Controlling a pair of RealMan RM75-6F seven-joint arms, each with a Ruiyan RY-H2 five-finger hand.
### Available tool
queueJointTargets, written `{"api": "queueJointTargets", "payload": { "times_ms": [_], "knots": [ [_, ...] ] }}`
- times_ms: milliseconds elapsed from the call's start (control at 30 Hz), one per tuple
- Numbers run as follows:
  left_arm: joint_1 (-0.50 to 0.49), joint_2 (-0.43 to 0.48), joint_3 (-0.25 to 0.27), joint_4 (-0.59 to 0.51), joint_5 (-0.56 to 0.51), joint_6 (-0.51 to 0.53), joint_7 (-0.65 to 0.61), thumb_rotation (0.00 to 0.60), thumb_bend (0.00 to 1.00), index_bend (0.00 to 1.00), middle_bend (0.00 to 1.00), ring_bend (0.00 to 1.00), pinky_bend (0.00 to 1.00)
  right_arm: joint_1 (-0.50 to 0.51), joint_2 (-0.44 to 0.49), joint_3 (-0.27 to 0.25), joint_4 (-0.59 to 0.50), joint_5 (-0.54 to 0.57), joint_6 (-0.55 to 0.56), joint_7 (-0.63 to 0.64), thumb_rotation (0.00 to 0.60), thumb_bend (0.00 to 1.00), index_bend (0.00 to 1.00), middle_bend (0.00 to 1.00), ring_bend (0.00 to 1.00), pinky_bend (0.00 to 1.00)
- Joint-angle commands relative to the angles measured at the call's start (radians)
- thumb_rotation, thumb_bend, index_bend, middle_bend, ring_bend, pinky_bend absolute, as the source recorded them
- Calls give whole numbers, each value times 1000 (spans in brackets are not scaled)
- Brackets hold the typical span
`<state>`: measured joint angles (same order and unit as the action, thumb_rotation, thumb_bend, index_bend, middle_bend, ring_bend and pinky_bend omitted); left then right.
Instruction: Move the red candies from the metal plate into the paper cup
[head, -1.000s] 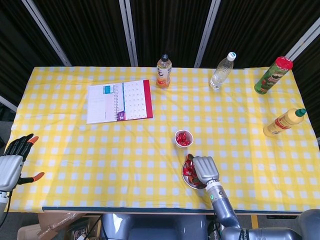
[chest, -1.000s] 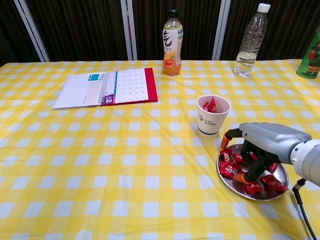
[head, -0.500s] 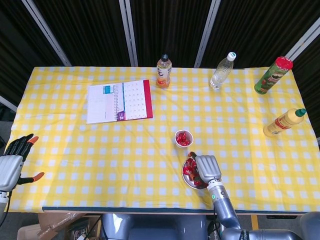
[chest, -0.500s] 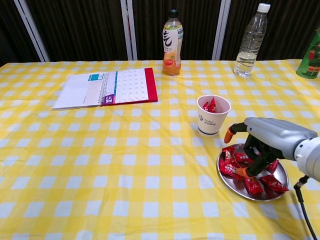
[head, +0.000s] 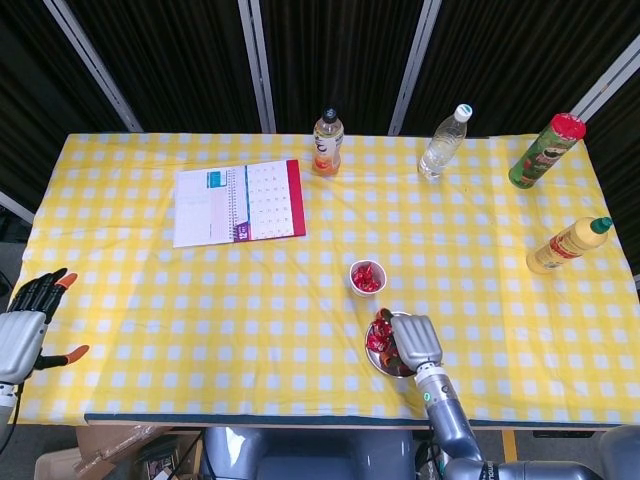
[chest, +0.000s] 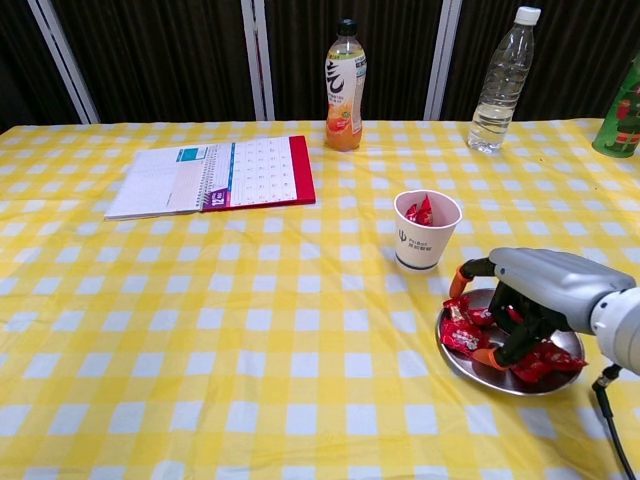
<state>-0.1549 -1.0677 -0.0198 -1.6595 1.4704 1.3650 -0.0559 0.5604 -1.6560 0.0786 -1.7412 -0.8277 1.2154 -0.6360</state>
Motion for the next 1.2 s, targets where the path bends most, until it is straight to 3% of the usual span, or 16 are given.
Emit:
{"api": "queueJointTargets", "payload": {
  "times_ms": [33, 267, 367, 567, 833, 1200],
  "knots": [
    [0, 1, 0, -2, -2, -2, 2, 600, 0, 0, 0, 0, 0, -1, -3, -1, 2, -1, -2, -1, 600, 322, 305, 823, 878, 947],
    [-1, 2, -2, -7, -6, -4, 5, 600, 0, 0, 0, 0, 0, -1, -7, 1, 6, 1, -9, -4, 600, 329, 342, 823, 878, 947],
    [-1, 3, -1, -5, -7, -5, 2, 600, 0, 0, 0, 0, 0, 0, -8, 1, 10, 0, -11, -5, 600, 405, 429, 823, 878, 947],
    [-1, 3, 0, -4, -5, -5, -3, 600, 0, 0, 0, 0, 0, -4, -7, 3, 20, 4, -17, 2, 600, 516, 510, 823, 878, 947],
    [1, 3, 0, -2, -4, -4, -7, 600, 0, 0, 0, 0, 0, -7, -3, 5, 23, 2, -27, 12, 600, 597, 525, 823, 878, 947],
    [1, 5, 0, -3, -6, -5, -8, 600, 0, 0, 0, 0, 0, -6, 9, 27, 12, -29, -17, 32, 600, 608, 531, 823, 878, 947]
  ]
}}
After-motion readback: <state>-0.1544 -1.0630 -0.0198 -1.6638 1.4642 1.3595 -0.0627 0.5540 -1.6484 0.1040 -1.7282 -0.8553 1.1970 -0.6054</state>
